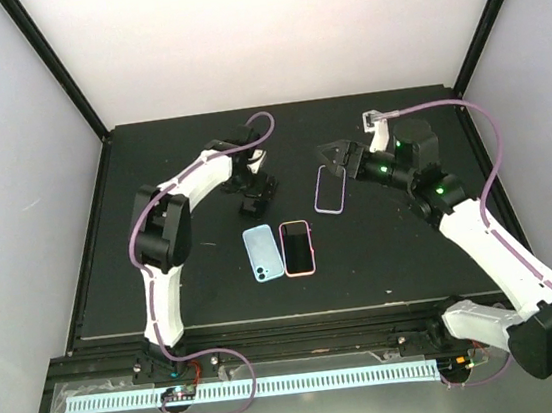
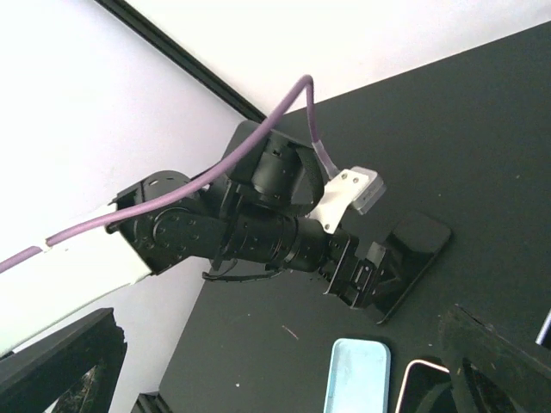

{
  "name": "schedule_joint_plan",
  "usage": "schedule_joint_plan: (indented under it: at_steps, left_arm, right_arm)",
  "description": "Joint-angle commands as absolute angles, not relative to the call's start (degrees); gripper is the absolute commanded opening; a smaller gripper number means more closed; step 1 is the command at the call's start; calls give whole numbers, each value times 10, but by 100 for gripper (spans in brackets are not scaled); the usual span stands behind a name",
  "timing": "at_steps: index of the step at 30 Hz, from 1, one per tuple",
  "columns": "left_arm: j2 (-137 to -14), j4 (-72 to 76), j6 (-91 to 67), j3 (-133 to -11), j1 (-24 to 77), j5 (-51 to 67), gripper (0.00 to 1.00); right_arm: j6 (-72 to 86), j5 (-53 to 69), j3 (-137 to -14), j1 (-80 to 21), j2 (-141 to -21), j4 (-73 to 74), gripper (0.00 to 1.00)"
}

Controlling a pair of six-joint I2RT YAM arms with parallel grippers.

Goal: Put the phone into the phone case

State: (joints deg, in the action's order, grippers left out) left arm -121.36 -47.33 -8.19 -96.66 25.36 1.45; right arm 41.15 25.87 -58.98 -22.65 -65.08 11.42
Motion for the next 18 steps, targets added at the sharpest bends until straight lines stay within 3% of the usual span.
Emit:
schedule_joint_plan:
  at_steps: [1, 18]
  left_arm:
    - [-1242, -515, -62, -999, 259, -9, 99]
    - [-1316, -549, -71, -1069, 284, -27, 99]
  right_arm:
    - [422, 215, -570, -219, -625, 90, 100]
    - [411, 175, -540, -218, -643, 171, 100]
